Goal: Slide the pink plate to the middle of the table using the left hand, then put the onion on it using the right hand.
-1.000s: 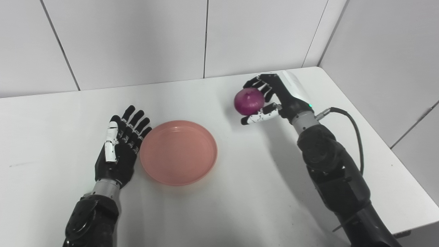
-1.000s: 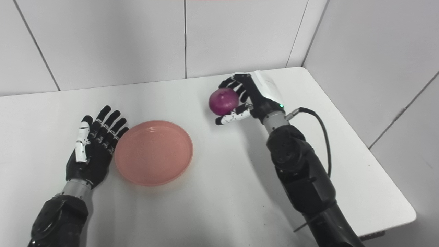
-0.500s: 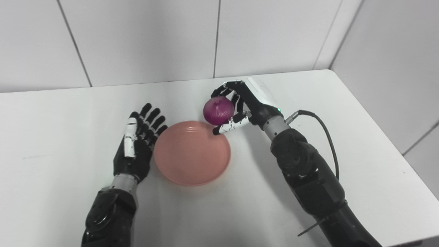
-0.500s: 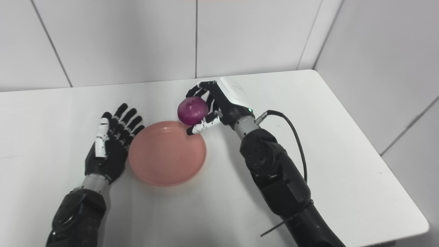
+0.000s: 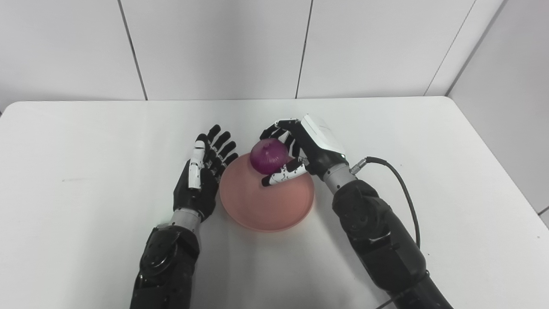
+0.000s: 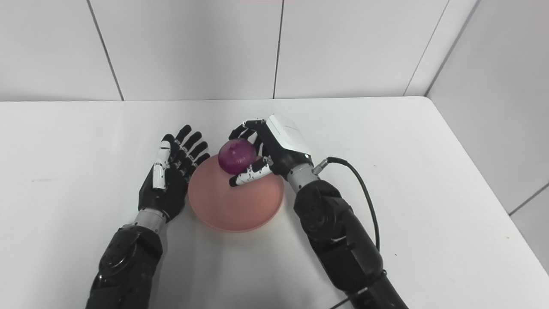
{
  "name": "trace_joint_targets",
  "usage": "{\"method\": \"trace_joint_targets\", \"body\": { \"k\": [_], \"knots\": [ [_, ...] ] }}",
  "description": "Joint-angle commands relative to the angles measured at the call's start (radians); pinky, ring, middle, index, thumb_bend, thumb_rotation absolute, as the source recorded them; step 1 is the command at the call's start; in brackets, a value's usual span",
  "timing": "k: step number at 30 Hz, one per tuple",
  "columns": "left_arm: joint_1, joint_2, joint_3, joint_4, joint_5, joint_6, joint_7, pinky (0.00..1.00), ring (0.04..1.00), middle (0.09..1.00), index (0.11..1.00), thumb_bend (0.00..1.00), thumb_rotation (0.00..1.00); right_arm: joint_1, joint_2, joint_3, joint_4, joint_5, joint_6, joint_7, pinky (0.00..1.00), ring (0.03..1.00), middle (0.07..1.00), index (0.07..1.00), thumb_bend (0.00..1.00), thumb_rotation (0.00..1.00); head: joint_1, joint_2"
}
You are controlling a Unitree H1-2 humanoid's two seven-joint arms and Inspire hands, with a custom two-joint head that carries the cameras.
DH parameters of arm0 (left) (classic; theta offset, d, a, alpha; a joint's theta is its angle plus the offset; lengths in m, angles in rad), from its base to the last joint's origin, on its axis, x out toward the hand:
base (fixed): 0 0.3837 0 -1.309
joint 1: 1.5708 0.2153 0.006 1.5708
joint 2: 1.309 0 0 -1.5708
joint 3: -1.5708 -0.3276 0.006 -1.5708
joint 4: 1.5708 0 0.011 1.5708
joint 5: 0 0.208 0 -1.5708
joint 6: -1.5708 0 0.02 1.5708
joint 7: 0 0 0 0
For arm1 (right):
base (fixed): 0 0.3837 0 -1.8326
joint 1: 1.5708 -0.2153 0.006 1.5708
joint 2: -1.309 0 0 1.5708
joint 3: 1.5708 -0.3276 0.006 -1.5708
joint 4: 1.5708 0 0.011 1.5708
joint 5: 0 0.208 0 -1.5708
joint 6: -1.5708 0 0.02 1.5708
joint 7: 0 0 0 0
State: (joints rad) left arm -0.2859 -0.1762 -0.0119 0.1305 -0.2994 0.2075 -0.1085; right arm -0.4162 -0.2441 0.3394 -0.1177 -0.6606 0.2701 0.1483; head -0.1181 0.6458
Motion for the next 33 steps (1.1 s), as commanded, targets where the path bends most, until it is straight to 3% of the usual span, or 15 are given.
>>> {"method": "trace_joint_targets", "body": {
  "k": [1,14,16,22,25,26,27,29,30,31,32,33],
  "knots": [
    [0.003,-0.017,-0.006,-0.003,0.007,0.008,0.008,0.90,0.913,0.938,0.932,0.44,1.00,-0.009,0.006,0.005,-0.015,-0.013,-0.051,-0.017,0.23,0.324,0.437,0.548,0.64,0.10,0.003,0.000],
    [0.002,-0.020,-0.014,-0.005,0.017,0.002,0.024,0.88,0.909,0.929,0.918,0.43,1.00,0.033,-0.015,0.038,0.023,-0.033,-0.098,-0.012,0.25,0.345,0.458,0.560,0.62,0.04,0.005,0.006],
    [0.001,-0.020,-0.014,-0.003,0.018,0.000,0.022,0.88,0.910,0.930,0.920,0.43,1.00,0.041,-0.015,0.041,0.026,-0.039,-0.104,-0.019,0.22,0.312,0.440,0.504,0.54,0.11,0.004,0.007],
    [0.000,-0.021,-0.010,-0.001,0.016,0.001,0.024,0.88,0.905,0.923,0.913,0.43,1.00,0.054,-0.017,0.039,0.027,-0.059,-0.111,-0.032,0.21,0.307,0.431,0.490,0.51,0.13,0.000,0.007],
    [-0.001,-0.018,-0.011,0.004,0.016,-0.006,0.018,0.88,0.907,0.926,0.915,0.43,1.00,0.059,-0.012,0.033,0.023,-0.070,-0.108,-0.043,0.17,0.250,0.373,0.490,0.52,0.13,-0.002,0.005],
    [-0.002,-0.017,-0.011,0.007,0.016,-0.009,0.016,0.88,0.909,0.929,0.918,0.43,1.00,0.060,-0.009,0.030,0.021,-0.073,-0.107,-0.047,0.11,0.170,0.271,0.490,0.52,0.14,-0.002,0.004],
    [-0.003,-0.017,-0.011,0.009,0.016,-0.011,0.015,0.88,0.910,0.930,0.919,0.43,1.00,0.061,-0.006,0.027,0.018,-0.074,-0.104,-0.047,0.09,0.143,0.236,0.491,0.52,0.14,-0.002,0.004],
    [-0.004,-0.017,-0.011,0.011,0.017,-0.011,0.017,0.88,0.909,0.929,0.919,0.44,1.00,0.063,-0.003,0.024,0.010,-0.071,-0.102,-0.042,0.07,0.125,0.213,0.599,0.76,0.24,-0.001,0.003],
    [-0.004,-0.016,-0.012,0.012,0.018,-0.013,0.016,0.88,0.907,0.928,0.919,0.44,1.00,0.063,-0.004,0.024,0.006,-0.065,-0.107,-0.037,0.09,0.144,0.236,0.636,0.84,0.29,-0.001,0.003],
    [-0.004,-0.015,-0.013,0.013,0.019,-0.012,0.016,0.88,0.907,0.928,0.920,0.44,1.00,0.063,-0.007,0.025,0.003,-0.061,-0.113,-0.031,0.16,0.225,0.317,0.666,0.89,0.33,-0.002,0.002],
    [-0.004,-0.014,-0.014,0.012,0.020,-0.011,0.016,0.88,0.907,0.927,0.919,0.44,1.00,0.062,-0.012,0.029,-0.003,-0.061,-0.113,-0.018,0.29,0.380,0.464,0.698,0.92,0.36,-0.002,0.002],
    [-0.004,-0.014,-0.014,0.011,0.022,-0.010,0.017,0.88,0.905,0.926,0.918,0.44,1.00,0.061,-0.018,0.034,-0.008,-0.063,-0.112,-0.004,0.57,0.622,0.673,0.755,0.96,0.42,-0.002,0.002]
  ]
}}
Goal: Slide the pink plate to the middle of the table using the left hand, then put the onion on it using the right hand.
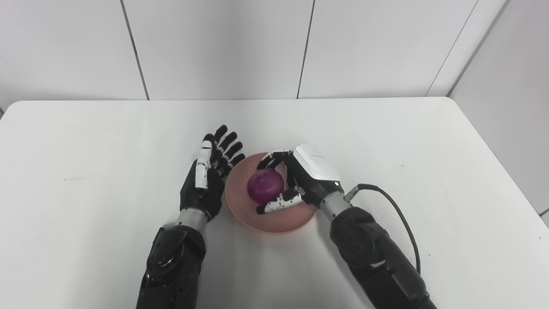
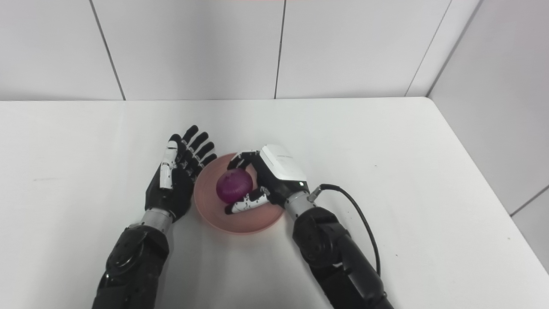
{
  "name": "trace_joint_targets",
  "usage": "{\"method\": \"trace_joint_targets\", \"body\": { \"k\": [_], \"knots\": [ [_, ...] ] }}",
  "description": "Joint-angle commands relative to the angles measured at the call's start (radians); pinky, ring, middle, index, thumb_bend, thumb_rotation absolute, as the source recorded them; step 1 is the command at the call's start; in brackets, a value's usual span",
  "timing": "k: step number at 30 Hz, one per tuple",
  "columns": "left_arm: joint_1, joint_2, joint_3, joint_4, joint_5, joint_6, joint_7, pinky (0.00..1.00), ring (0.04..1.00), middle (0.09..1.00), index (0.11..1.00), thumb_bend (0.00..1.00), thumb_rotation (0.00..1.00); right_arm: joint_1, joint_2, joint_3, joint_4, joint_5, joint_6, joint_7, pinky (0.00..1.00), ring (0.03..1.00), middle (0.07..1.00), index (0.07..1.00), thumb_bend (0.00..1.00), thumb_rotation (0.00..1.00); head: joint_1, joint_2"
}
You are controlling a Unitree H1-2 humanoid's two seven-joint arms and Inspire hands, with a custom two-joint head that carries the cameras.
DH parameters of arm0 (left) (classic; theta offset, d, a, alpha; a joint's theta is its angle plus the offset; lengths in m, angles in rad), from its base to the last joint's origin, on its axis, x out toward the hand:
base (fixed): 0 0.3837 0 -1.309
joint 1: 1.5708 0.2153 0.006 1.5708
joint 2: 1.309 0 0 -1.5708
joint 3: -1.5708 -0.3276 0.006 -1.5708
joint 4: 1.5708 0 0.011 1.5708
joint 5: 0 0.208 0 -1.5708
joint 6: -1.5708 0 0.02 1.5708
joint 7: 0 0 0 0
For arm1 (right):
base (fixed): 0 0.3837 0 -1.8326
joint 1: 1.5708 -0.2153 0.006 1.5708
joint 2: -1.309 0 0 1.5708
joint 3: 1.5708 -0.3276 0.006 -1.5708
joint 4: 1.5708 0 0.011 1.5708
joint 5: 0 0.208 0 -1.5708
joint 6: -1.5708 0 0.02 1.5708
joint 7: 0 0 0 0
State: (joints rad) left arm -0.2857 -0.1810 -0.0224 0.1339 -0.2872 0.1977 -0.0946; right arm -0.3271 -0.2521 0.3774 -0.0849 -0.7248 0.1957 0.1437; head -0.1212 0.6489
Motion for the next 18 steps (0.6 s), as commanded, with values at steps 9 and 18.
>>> {"method": "trace_joint_targets", "body": {
  "k": [9,18],
  "knots": [
    [-0.003,-0.010,0.001,0.003,0.001,0.003,0.001,0.87,0.907,0.929,0.922,0.43,1.00,-0.019,-0.047,0.007,-0.077,-0.012,-0.043,0.065,0.91,0.899,0.930,0.961,1.00,0.62,-0.004,-0.003],
    [-0.005,-0.011,0.004,0.008,-0.002,0.003,0.004,0.87,0.905,0.928,0.923,0.44,1.00,0.012,-0.037,-0.052,-0.129,0.072,-0.057,0.049,0.97,0.960,0.989,1.000,1.00,0.70,-0.006,-0.006]
  ]
}}
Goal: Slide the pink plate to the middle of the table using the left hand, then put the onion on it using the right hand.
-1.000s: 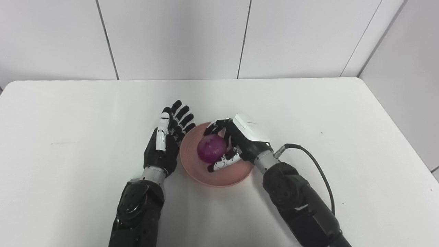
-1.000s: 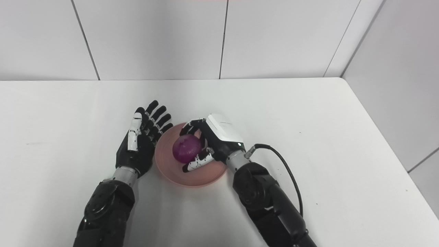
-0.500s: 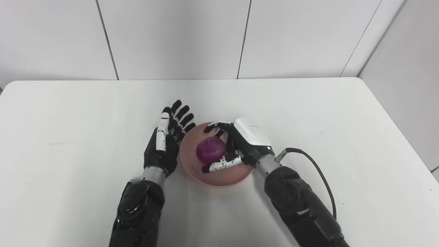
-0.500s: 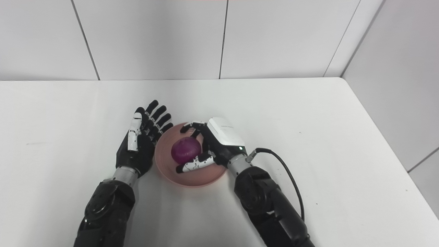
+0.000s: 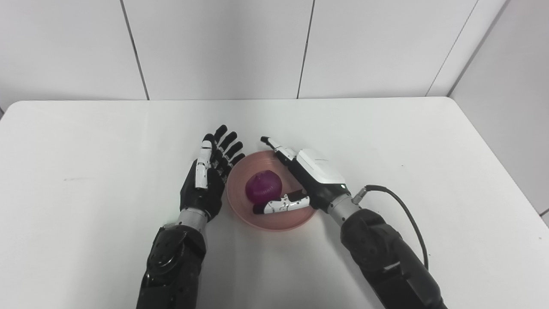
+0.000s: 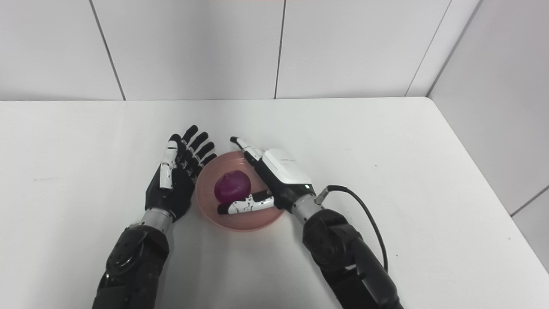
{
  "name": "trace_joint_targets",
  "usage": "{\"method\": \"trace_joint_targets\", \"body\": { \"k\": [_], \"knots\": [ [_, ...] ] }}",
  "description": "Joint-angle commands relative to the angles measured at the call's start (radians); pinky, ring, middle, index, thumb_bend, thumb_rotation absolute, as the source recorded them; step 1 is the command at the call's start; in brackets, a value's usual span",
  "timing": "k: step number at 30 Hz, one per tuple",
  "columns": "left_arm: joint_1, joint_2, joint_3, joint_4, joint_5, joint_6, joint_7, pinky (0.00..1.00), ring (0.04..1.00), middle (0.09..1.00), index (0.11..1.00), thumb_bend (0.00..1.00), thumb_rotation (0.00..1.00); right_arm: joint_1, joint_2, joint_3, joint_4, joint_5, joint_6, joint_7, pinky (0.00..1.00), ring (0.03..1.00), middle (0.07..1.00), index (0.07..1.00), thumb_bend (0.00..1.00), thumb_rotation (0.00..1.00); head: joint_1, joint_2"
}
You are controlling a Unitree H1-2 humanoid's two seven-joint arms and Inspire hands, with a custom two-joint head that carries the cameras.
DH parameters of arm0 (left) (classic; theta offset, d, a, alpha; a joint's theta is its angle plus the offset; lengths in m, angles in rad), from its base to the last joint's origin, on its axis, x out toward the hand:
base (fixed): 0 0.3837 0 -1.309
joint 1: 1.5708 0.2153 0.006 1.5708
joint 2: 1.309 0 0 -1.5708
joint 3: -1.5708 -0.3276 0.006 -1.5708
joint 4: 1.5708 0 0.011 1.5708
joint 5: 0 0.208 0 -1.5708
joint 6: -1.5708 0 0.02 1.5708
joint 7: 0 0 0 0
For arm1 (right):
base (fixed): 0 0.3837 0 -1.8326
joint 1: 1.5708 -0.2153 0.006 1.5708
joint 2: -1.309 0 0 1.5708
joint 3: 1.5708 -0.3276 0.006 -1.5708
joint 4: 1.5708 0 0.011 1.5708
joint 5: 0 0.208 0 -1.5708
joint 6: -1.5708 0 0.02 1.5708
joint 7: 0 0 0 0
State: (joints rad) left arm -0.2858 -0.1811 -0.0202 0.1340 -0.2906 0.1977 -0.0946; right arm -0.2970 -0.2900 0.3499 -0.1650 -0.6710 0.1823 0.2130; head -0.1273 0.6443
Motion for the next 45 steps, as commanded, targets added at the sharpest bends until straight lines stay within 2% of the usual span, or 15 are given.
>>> {"method": "trace_joint_targets", "body": {
  "k": [1,5,9,11,14,15,16,17,20,22,30,37,39,43,45],
  "knots": [
    [-0.005,-0.010,0.003,0.009,0.001,0.003,0.003,0.87,0.905,0.928,0.923,0.44,1.00,-0.015,0.003,-0.034,-0.056,0.023,-0.046,-0.029,0.96,0.969,0.996,1.000,1.00,0.72,0.000,-0.004],
    [-0.007,-0.006,0.002,0.016,0.001,-0.005,-0.003,0.88,0.911,0.931,0.925,0.44,1.00,-0.002,0.014,-0.082,-0.086,0.058,-0.066,-0.066,0.93,0.978,0.998,1.000,1.00,0.77,-0.001,-0.006],
    [-0.008,-0.007,0.007,0.017,-0.005,-0.006,-0.006,0.89,0.910,0.930,0.925,0.44,1.00,0.012,0.041,-0.163,-0.161,0.143,-0.048,-0.087,0.87,0.967,0.992,1.000,1.00,0.83,-0.004,-0.008],
    [-0.008,-0.006,0.009,0.017,-0.005,-0.005,-0.007,0.89,0.911,0.931,0.924,0.44,1.00,0.016,0.057,-0.196,-0.197,0.156,-0.032,-0.101,0.83,0.931,0.964,0.983,0.99,0.87,-0.006,-0.010],
    [-0.008,-0.005,0.010,0.016,-0.003,-0.003,-0.007,0.89,0.913,0.933,0.923,0.45,1.00,0.017,0.082,-0.235,-0.263,0.136,0.043,-0.099,0.78,0.869,0.911,0.943,0.90,0.98,-0.008,-0.010],
    [-0.007,-0.005,0.010,0.016,-0.002,-0.003,-0.006,0.89,0.913,0.933,0.923,0.45,1.00,0.018,0.094,-0.251,-0.288,0.148,0.073,-0.092,0.78,0.868,0.910,0.941,0.89,0.98,-0.009,-0.011],
    [-0.007,-0.005,0.011,0.016,-0.001,-0.004,-0.006,0.89,0.913,0.933,0.923,0.45,1.00,0.018,0.103,-0.262,-0.304,0.157,0.092,-0.085,0.78,0.861,0.902,0.930,0.82,0.99,-0.009,-0.011],
    [-0.007,-0.005,0.010,0.016,-0.001,-0.004,-0.006,0.89,0.913,0.933,0.923,0.45,1.00,0.018,0.134,-0.293,-0.334,0.204,0.145,-0.081,0.78,0.859,0.899,0.926,0.80,1.00,-0.011,-0.011],
    [-0.007,-0.002,0.010,0.017,-0.002,-0.006,-0.011,0.90,0.917,0.935,0.924,0.45,1.00,0.026,0.193,-0.360,-0.386,0.299,0.237,-0.082,0.86,0.882,0.907,0.921,0.69,1.00,-0.013,-0.012],
    [-0.008,0.000,0.012,0.020,-0.003,-0.010,-0.014,0.90,0.918,0.935,0.924,0.45,1.00,0.044,0.218,-0.393,-0.386,0.339,0.252,-0.092,0.90,0.902,0.925,0.941,0.66,1.00,-0.017,-0.015],
    [-0.004,0.003,0.015,0.010,0.004,-0.009,-0.014,0.90,0.915,0.933,0.923,0.45,1.00,0.117,0.284,-0.443,-0.305,0.422,0.210,-0.170,1.00,0.955,0.980,0.997,0.62,1.00,-0.017,-0.019],
    [0.007,0.005,0.011,-0.019,0.012,0.009,-0.007,0.90,0.918,0.935,0.924,0.45,1.00,0.181,0.344,-0.449,-0.221,0.480,0.145,-0.247,1.00,0.971,1.000,1.000,0.42,1.00,-0.006,-0.028],
    [0.010,0.005,0.011,-0.027,0.016,0.012,-0.002,0.90,0.918,0.935,0.924,0.45,1.00,0.194,0.356,-0.451,-0.202,0.513,0.134,-0.254,1.00,0.985,1.000,1.000,0.41,1.00,0.000,-0.030],
    [0.018,0.002,0.013,-0.042,0.018,0.020,0.007,0.90,0.919,0.934,0.923,0.45,1.00,0.214,0.356,-0.434,-0.183,0.534,0.110,-0.259,1.00,1.000,1.000,1.000,0.36,1.00,0.002,-0.032],
    [0.022,0.002,0.013,-0.047,0.018,0.020,0.009,0.90,0.918,0.932,0.922,0.45,1.00,0.224,0.358,-0.428,-0.180,0.545,0.109,-0.260,1.00,1.000,1.000,1.000,0.29,1.00,0.004,-0.032]
  ]
}}
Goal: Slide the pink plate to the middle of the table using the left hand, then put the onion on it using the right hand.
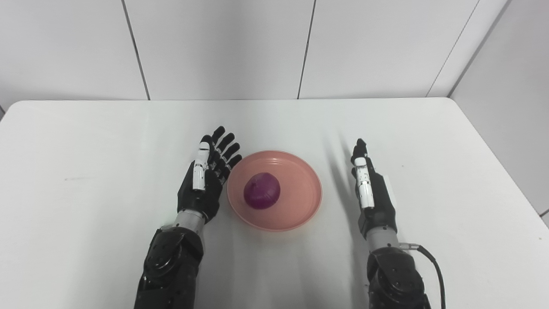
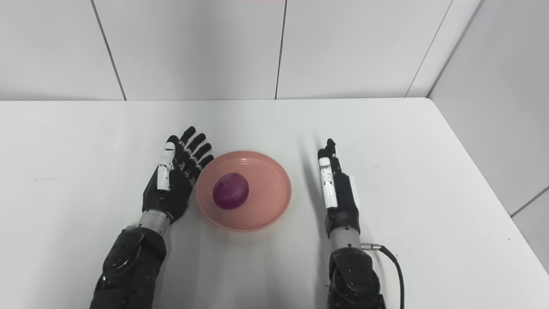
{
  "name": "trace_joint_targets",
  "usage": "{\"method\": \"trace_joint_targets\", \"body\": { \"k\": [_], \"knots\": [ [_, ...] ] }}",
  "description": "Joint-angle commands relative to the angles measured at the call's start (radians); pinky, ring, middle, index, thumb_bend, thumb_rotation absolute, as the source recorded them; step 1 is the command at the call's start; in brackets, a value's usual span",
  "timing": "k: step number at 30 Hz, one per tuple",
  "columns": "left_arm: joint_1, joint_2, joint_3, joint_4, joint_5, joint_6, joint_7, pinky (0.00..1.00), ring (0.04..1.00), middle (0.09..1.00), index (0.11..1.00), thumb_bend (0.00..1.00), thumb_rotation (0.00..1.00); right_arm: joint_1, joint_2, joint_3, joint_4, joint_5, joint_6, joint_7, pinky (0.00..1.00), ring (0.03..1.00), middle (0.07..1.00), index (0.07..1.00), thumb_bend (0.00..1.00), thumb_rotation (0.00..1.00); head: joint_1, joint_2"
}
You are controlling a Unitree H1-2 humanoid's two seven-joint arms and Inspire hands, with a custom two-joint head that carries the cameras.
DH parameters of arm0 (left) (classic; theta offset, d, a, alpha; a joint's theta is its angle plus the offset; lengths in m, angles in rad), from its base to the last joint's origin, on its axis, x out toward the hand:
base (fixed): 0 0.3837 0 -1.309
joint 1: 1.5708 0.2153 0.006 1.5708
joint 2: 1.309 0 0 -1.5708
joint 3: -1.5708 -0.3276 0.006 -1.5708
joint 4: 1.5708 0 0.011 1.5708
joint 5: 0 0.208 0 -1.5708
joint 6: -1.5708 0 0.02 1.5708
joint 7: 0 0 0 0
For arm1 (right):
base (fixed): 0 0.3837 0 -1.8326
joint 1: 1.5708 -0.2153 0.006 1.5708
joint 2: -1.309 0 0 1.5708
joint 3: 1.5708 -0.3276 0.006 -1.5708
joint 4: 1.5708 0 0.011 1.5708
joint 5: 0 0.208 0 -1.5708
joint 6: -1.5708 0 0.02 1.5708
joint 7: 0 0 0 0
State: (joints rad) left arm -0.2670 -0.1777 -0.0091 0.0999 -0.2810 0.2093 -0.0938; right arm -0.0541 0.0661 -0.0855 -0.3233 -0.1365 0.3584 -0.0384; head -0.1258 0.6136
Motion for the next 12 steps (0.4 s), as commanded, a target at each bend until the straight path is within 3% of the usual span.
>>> {"method": "trace_joint_targets", "body": {
  "k": [1,8,12],
  "knots": [
    [0.005,-0.001,0.002,-0.015,0.008,0.009,0.009,0.90,0.919,0.933,0.922,0.44,1.00,-0.016,0.004,0.007,-0.021,0.023,-0.063,-0.006,1.00,1.000,1.000,1.000,0.27,1.00,0.003,-0.002],
    [0.017,0.004,0.000,-0.026,0.004,0.013,0.007,0.91,0.923,0.937,0.927,0.44,1.00,-0.009,0.010,0.013,-0.031,0.065,-0.018,-0.005,1.00,1.000,1.000,1.000,0.23,1.00,0.004,-0.002],
    [0.026,0.004,0.002,-0.032,0.000,0.017,0.007,0.91,0.923,0.937,0.929,0.45,1.00,-0.005,0.025,0.014,-0.015,0.082,-0.028,-0.014,1.00,1.000,1.000,1.000,0.22,1.00,0.006,0.000]
  ]
}}
